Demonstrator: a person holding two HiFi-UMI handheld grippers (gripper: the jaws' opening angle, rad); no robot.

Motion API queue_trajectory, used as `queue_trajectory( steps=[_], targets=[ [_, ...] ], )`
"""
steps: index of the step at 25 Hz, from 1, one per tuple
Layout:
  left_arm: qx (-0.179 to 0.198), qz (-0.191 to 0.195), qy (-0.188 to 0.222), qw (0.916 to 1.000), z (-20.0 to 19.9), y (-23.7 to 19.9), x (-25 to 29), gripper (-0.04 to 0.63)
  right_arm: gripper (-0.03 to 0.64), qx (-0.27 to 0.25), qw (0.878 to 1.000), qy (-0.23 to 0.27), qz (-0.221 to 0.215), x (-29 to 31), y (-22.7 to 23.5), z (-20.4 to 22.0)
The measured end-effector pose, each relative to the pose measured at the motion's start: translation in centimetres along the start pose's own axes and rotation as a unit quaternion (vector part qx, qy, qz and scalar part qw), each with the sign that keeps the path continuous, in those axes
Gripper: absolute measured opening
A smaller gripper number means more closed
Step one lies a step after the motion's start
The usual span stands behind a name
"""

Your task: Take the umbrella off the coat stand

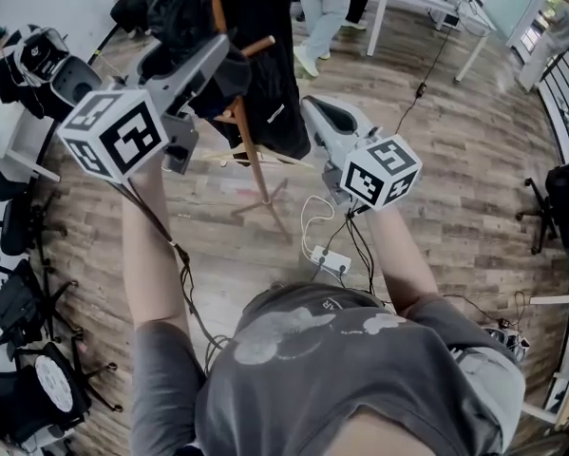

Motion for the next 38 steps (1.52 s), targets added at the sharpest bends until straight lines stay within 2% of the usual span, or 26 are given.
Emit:
queue_trajectory(
  steps=[8, 14, 25, 32, 38],
  targets=[
    [-0.016, -0.030, 0.002, 0.9994, 1.1, 3.6, -2.1, 0.275, -0.002, 0.009, 0.999, 0.002, -0.031, -2.0, -0.2, -0.2],
    [-0.026, -0.043, -0.004, 0.9987, 4.9, 7.8, -4.6, 0.275, -0.002, 0.016, 0.998, 0.005, -0.062, -5.0, -1.8, 1.6],
    [-0.059, -0.077, -0.016, 0.9951, 6.4, 11.0, -6.0, 0.275, -0.002, 0.030, 0.995, -0.009, -0.096, -6.5, -1.6, 0.2],
    [-0.064, -0.112, -0.012, 0.9916, 9.8, 19.1, -8.9, 0.275, -0.002, 0.047, 0.990, -0.013, -0.134, -13.5, -2.5, 1.5],
    [-0.098, -0.162, -0.013, 0.9819, 12.4, 24.7, -12.6, 0.274, -0.002, 0.057, 0.983, -0.028, -0.172, -17.0, -4.0, 1.8]
  ],
)
Point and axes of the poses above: the fingertips, and each gripper's own axes: x forward along the fingers, y to its right, z out of its underside, the point moved 9 cm from there along -x, backward along the fingers, and after that the axes turned 4 degrees about -z, right-handed, at the moved point
